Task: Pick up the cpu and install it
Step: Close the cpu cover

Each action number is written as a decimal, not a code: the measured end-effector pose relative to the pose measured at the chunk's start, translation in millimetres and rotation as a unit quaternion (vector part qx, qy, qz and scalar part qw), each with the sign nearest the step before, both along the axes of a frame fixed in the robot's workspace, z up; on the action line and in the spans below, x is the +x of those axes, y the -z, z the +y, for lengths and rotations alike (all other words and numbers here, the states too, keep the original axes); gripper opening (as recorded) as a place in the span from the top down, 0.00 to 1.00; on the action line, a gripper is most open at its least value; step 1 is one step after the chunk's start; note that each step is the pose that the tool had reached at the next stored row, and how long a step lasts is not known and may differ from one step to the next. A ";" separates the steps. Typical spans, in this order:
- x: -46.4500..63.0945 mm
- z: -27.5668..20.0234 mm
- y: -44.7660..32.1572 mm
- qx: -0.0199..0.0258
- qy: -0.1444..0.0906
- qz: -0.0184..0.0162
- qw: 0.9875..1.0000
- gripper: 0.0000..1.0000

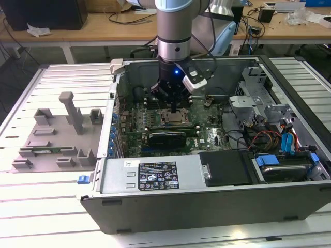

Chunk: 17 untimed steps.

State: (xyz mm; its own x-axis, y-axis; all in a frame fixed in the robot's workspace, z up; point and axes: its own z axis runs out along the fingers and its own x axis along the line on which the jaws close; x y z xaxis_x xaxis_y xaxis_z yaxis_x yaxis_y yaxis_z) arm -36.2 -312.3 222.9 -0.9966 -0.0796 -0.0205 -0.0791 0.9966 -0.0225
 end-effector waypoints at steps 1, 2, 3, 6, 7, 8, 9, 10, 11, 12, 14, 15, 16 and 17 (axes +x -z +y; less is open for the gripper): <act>-1.4 -0.5 1.7 0.000 0.000 0.000 1.000 0.89; -2.3 -0.7 2.6 0.000 0.000 0.000 1.000 0.89; -4.7 -0.9 4.1 0.000 0.000 -0.001 1.000 0.89; -12.0 -0.9 7.9 0.000 0.000 -0.003 1.000 0.89; -13.2 -0.9 9.7 0.000 0.000 -0.003 1.000 0.89; -13.8 -0.9 10.6 0.000 0.000 -0.003 1.000 0.89; -14.7 -0.9 12.3 0.000 0.000 -0.003 1.000 0.89; -15.6 -0.9 13.3 0.000 0.000 -0.003 1.000 0.89; -16.2 -0.9 14.1 0.000 0.000 -0.003 1.000 0.89; -17.0 -0.9 14.8 0.000 0.000 -0.003 1.000 0.89; -18.7 -0.9 16.2 0.000 0.000 -0.004 1.000 0.89; -19.3 -1.0 16.9 0.000 0.000 -0.004 1.000 0.89; -19.3 -0.9 16.9 0.000 0.000 -0.004 1.000 0.89; -19.4 -0.9 17.0 0.000 0.000 -0.004 1.000 0.89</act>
State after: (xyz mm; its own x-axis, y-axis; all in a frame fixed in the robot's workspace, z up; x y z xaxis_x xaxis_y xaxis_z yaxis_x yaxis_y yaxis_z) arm -55.6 -313.3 205.9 -0.9964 -0.0796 -0.0277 -0.0789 0.9966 -0.0233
